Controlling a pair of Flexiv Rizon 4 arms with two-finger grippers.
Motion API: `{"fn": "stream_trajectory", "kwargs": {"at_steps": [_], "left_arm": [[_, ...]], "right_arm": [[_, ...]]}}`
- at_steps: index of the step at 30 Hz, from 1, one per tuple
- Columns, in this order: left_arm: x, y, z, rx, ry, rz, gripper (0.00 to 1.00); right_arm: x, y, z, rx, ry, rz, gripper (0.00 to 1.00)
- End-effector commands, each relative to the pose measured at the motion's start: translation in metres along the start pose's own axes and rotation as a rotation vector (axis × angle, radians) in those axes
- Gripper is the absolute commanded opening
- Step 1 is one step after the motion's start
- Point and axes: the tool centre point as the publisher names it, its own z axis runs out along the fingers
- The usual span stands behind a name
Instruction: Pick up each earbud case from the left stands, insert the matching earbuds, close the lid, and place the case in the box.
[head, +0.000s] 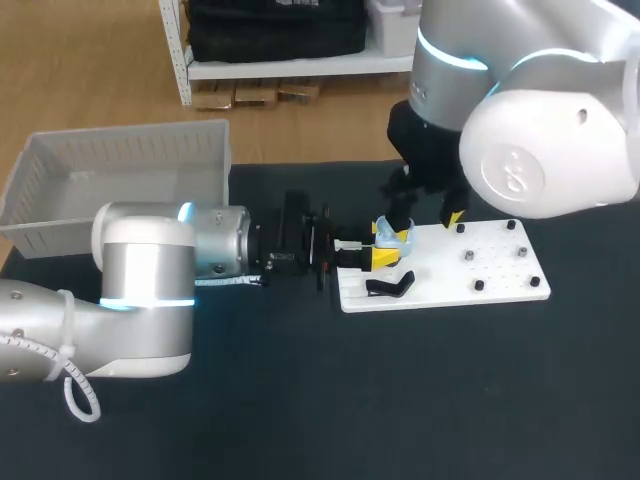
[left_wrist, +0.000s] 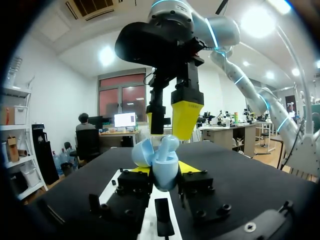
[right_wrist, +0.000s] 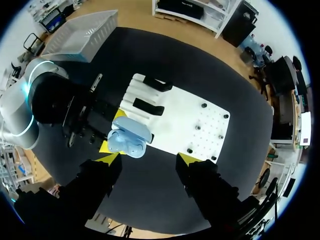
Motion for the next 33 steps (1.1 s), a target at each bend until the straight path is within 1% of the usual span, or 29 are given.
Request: {"fn": "stream_trajectory", "kwargs": {"at_steps": [1,7,11,12,13,15,18,20,27,33], "left_arm": [[0.000,-0.002,0.000,-0.009,-0.002,0.004,0.00],[0.000,-0.002,0.000,-0.009,-0.002,0.004,0.00],[0.000,-0.002,0.000,-0.009,-0.002,0.004,0.00],[0.000,-0.002,0.000,-0.009,-0.002,0.004,0.00],[0.000,-0.002,0.000,-0.009,-0.002,0.004,0.00],[0.000,-0.002,0.000,-0.009,-0.002,0.004,0.00],[0.000,-0.002,0.000,-0.009,-0.002,0.004,0.00],[0.000,-0.002,0.000,-0.009,-0.002,0.004,0.00],[0.000,-0.002,0.000,-0.009,-0.002,0.004,0.00],[0.000,-0.002,0.000,-0.009,-0.002,0.004,0.00]], "right_arm": [[-0.002,0.002,0.001,0.000,0.002,-0.003,0.70],[-0.004,0.004,0.001,-0.002,-0.001,-0.011,0.72],[-0.004,0.003,-0.002,-0.001,-0.007,-0.010,0.75],[-0.004,0.002,-0.004,-0.007,-0.015,-0.005,0.80],[-0.005,0.001,-0.007,-0.016,-0.025,0.001,0.90],[-0.008,-0.001,-0.012,-0.032,-0.045,0.008,1.00],[-0.016,-0.005,-0.020,-0.067,-0.081,0.028,1.00],[-0.025,-0.010,-0.025,-0.083,-0.109,0.061,1.00],[-0.050,-0.030,-0.018,-0.072,-0.105,0.137,1.00],[-0.060,-0.039,-0.010,-0.056,-0.075,0.156,1.00]]}}
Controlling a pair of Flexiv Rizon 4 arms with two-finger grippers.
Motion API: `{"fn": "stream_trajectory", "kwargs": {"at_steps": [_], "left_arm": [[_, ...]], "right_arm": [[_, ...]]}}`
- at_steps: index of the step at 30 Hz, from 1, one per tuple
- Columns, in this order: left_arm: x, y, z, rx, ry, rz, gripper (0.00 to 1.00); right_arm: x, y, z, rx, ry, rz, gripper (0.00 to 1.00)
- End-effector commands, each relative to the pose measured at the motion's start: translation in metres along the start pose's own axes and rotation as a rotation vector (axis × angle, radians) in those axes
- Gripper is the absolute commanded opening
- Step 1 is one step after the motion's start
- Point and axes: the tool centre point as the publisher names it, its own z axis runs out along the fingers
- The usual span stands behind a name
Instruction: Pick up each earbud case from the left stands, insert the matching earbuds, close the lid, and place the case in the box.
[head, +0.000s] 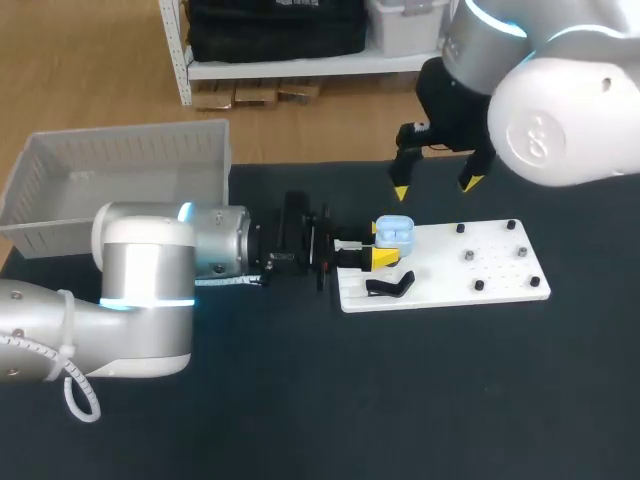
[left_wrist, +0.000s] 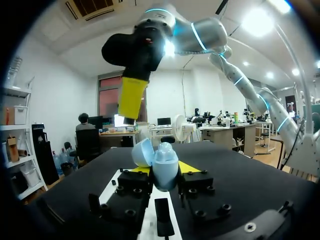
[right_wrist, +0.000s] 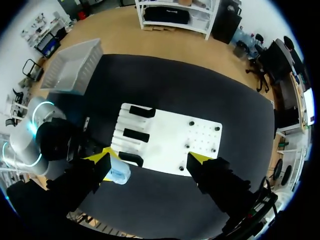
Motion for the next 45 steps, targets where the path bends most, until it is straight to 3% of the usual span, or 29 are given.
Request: {"fn": "stream_trajectory", "kwargs": {"at_steps": [1,12,21,30,35,45], "left_arm": [[0.000,-0.002,0.000,-0.009,-0.002,0.004,0.00],[0.000,-0.002,0.000,-0.009,-0.002,0.004,0.00],[0.000,-0.002,0.000,-0.009,-0.002,0.004,0.00],[0.000,-0.002,0.000,-0.009,-0.002,0.004,0.00],[0.000,-0.002,0.000,-0.009,-0.002,0.004,0.00],[-0.002,-0.003,-0.005,-0.011,0.003,0.006,0.00]], "right_arm": [[-0.015,-0.001,0.010,0.008,0.039,0.010,1.00],[-0.011,-0.009,0.034,0.011,0.125,0.039,1.00],[0.009,-0.007,0.037,0.003,0.170,0.035,1.00],[0.030,-0.005,0.032,-0.057,0.198,0.042,1.00],[0.033,-0.009,0.022,-0.059,0.152,0.056,1.00],[0.033,-0.020,-0.017,-0.059,-0.056,0.081,1.00]]}}
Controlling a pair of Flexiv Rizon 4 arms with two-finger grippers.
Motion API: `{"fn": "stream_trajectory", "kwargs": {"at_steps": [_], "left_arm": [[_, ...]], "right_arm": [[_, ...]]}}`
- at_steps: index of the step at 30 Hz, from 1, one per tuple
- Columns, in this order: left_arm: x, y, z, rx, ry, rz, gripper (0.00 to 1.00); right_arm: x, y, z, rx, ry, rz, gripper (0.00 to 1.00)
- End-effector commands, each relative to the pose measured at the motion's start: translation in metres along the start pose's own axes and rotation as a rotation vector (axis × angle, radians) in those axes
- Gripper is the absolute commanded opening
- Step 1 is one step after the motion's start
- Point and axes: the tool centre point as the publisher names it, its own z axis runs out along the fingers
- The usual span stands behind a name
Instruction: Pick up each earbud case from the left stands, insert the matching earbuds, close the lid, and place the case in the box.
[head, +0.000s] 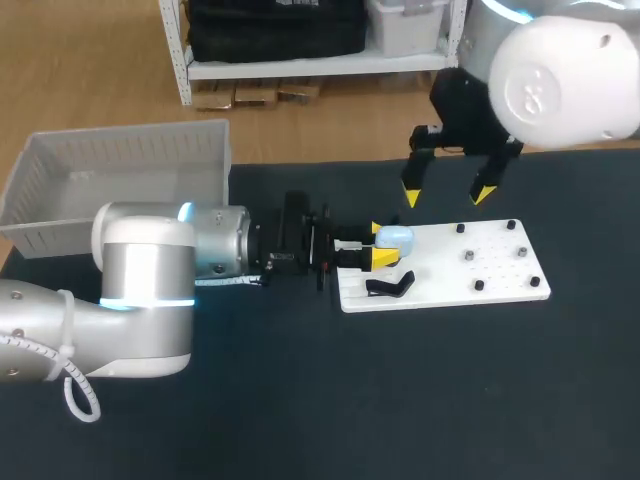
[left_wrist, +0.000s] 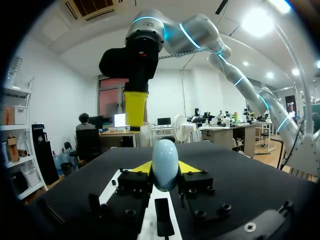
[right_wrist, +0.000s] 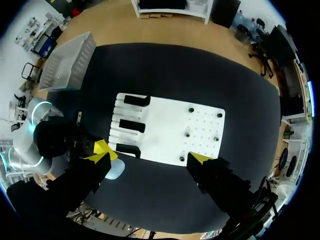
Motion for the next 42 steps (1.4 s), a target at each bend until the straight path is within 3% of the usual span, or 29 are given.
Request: {"fn": "stream_trajectory", "kwargs": {"at_steps": [1,11,14,22,29,38,42], "left_arm": [[-0.004,-0.003,-0.009,-0.015,0.006,0.008,0.00],[-0.032,-0.005,-0.084,-0.106,0.145,0.009,0.00],[-0.038,0.006,-0.120,-0.177,0.192,-0.034,0.00],[-0.043,0.044,-0.213,-0.382,0.220,-0.199,0.00],[-0.024,0.093,-0.274,-0.491,0.334,-0.331,0.00],[0.007,0.142,-0.322,-0.634,0.358,-0.415,0.00],[0.016,0.154,-0.333,-0.662,0.353,-0.429,0.00]], "right_arm": [[0.021,-0.010,-0.018,-0.019,-0.159,0.020,1.00],[0.021,-0.015,-0.024,-0.036,-0.178,0.035,1.00],[0.021,-0.015,-0.024,-0.036,-0.178,0.035,1.00],[0.021,-0.015,-0.024,-0.036,-0.178,0.035,1.00],[0.021,-0.015,-0.024,-0.036,-0.178,0.035,1.00],[0.021,-0.015,-0.024,-0.036,-0.178,0.035,1.00],[0.021,-0.015,-0.024,-0.036,-0.178,0.035,1.00]]}}
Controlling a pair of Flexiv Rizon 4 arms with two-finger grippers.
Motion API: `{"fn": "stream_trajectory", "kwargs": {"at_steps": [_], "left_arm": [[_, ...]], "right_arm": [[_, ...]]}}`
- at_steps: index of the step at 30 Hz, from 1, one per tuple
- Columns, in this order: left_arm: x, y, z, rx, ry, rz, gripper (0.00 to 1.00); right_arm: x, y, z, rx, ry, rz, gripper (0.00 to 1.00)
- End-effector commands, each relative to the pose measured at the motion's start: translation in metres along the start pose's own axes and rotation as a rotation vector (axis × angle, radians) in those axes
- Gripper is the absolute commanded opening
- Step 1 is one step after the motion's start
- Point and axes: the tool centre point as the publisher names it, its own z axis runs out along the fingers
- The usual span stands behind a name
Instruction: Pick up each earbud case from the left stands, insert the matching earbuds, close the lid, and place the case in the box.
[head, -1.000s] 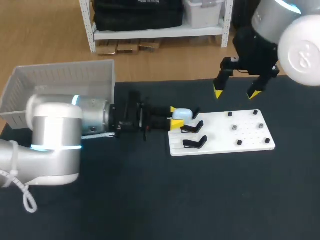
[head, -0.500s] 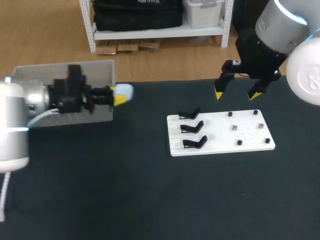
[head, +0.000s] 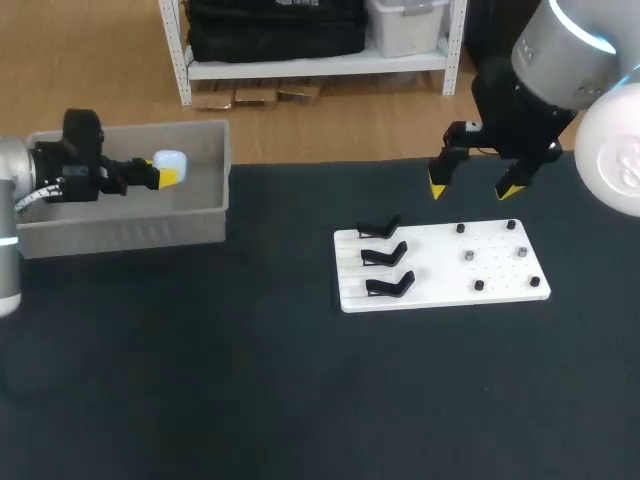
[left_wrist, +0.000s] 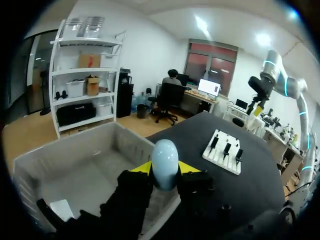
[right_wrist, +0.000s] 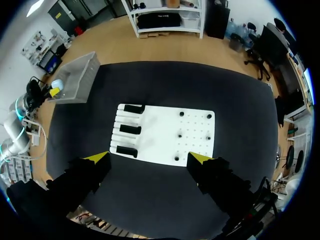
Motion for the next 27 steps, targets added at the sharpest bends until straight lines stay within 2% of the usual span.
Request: {"fn": "stream_trajectory", "kwargs": {"at_steps": [1,7,8,9,10,11,17,20,27], "left_arm": [[0.004,0.022,0.014,0.003,0.005,-0.012,0.00],[0.004,0.029,0.017,-0.030,0.006,-0.014,0.00],[0.003,0.030,0.018,-0.034,0.006,-0.009,0.07],[0.002,0.030,0.019,-0.040,0.003,-0.005,0.22],[0.001,0.029,0.019,-0.048,0.005,-0.004,0.43],[0.000,0.029,0.019,-0.058,0.006,-0.002,1.00],[-0.011,0.012,0.020,-0.093,-0.013,0.033,1.00],[-0.018,-0.002,0.020,-0.095,-0.056,0.052,1.00],[-0.018,-0.002,0.020,-0.095,-0.056,0.052,1.00]], "right_arm": [[0.004,0.000,-0.001,0.003,-0.009,0.002,1.00],[0.004,0.000,-0.001,0.003,-0.009,0.002,1.00],[0.004,0.000,-0.001,0.003,-0.009,0.002,1.00],[0.004,0.000,-0.001,0.003,-0.009,0.002,1.00],[0.004,0.000,-0.001,0.003,-0.009,0.002,1.00],[0.004,0.000,-0.001,0.003,-0.009,0.002,1.00],[0.004,0.000,-0.001,0.003,-0.009,0.002,1.00],[0.004,0.000,-0.001,0.003,-0.009,0.002,1.00],[0.004,0.000,-0.001,0.003,-0.009,0.002,1.00]]}}
